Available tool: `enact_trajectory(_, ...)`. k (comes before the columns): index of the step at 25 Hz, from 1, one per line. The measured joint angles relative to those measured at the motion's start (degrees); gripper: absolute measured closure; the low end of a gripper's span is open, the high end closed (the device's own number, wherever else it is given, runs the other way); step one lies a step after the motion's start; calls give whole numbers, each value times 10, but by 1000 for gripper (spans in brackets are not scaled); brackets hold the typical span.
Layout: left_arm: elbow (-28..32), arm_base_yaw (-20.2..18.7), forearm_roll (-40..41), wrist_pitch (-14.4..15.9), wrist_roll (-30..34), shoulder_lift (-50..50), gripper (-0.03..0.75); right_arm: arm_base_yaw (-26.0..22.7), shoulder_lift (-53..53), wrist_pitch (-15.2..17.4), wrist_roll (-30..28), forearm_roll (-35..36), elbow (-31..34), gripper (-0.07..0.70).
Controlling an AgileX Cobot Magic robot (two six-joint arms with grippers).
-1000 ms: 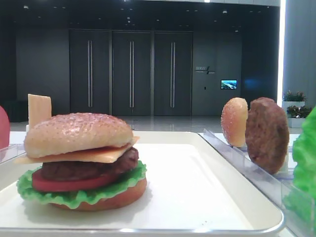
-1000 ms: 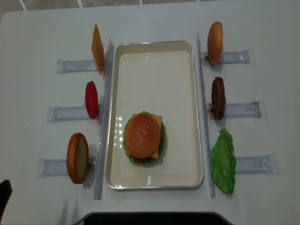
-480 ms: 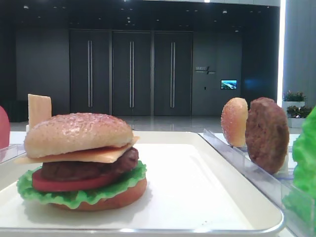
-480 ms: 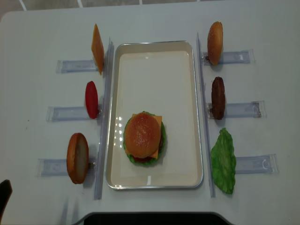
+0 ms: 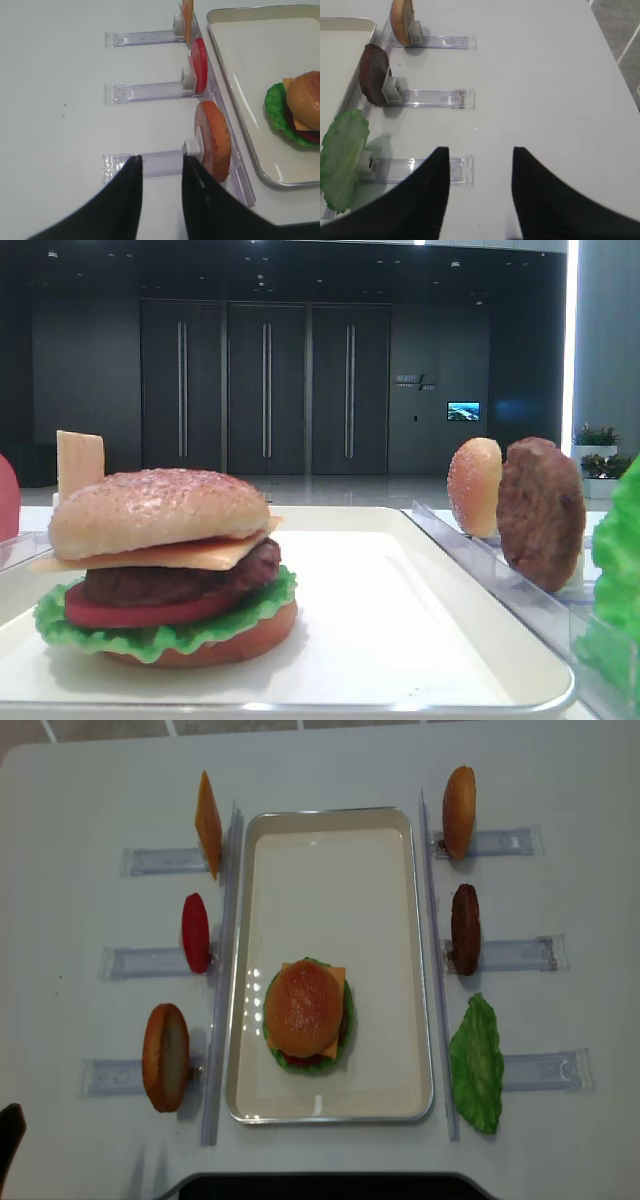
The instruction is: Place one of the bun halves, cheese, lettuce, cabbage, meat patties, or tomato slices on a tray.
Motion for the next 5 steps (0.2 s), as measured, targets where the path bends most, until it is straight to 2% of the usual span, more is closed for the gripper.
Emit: enact_trajectory(5, 0, 0, 0, 0, 1, 0, 504, 0, 0, 0, 0, 0, 0, 344)
